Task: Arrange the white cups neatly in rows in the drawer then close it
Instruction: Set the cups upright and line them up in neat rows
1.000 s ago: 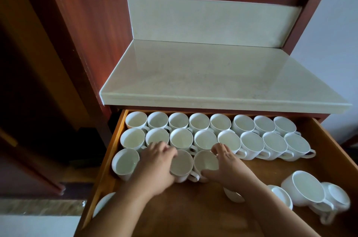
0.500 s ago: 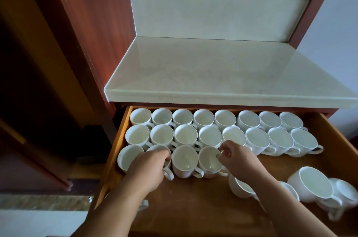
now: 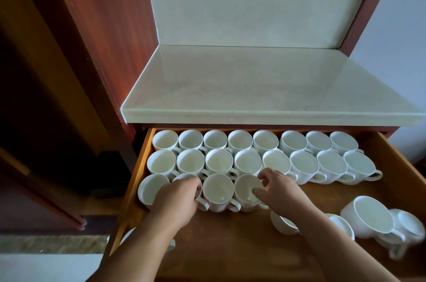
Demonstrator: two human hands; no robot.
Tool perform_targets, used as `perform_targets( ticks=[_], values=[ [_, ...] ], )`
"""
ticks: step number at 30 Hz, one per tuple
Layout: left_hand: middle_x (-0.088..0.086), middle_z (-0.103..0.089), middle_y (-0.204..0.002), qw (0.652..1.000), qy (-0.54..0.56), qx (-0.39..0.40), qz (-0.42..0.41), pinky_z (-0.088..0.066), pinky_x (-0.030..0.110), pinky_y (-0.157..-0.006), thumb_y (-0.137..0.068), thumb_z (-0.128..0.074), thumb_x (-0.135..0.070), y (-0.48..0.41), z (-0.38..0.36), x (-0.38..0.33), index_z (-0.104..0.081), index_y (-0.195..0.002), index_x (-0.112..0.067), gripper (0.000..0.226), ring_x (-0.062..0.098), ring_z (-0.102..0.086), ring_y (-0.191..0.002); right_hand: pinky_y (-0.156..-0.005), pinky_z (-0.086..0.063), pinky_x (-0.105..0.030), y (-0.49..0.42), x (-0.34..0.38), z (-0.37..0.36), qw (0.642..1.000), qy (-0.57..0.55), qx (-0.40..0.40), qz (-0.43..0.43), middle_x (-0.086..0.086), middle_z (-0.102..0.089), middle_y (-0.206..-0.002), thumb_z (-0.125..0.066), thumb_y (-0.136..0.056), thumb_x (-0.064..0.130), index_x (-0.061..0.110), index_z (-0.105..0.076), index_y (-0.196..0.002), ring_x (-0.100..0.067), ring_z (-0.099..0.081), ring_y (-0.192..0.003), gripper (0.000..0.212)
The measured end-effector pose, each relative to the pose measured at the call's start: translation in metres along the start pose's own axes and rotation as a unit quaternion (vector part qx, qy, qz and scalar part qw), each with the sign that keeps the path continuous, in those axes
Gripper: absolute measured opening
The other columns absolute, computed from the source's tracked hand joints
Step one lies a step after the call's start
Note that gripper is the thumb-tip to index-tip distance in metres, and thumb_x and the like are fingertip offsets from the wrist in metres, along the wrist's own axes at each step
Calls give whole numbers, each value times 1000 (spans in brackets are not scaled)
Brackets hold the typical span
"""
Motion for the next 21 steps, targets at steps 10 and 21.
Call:
perform_targets(
  ticks=[10, 21],
  values=[
    [-15, -57, -106, 994, 81, -29, 64, -51, 26, -77, -87, -69, -28, 3, 79, 27, -62, -113, -35, 27, 7, -58, -93, -75, -43, -28, -5, -6, 1, 1000, -13, -22, 2, 5, -65, -103, -52, -96, 27, 24, -65, -107, -15, -58, -92, 17],
    [-4, -56, -74, 995, -74, 64, 21, -42, 34, -54, -85, -66, -25, 22, 51, 50, -47, -78, -27, 21, 18, -56, -68, -69, -39, -27, -4, -3, 0, 1000, 0, -9, -7, 6, -64, -100, -59, -93, 30, 24, -63, -114, -12, -56, -85, 22]
  ],
)
Point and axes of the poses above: each hand's wrist, its own y-axis away from the middle knuckle, its own z-axis out of the back of the hand, x = y × z, the point moved 7 cm from there along -y, towards the middle knuckle
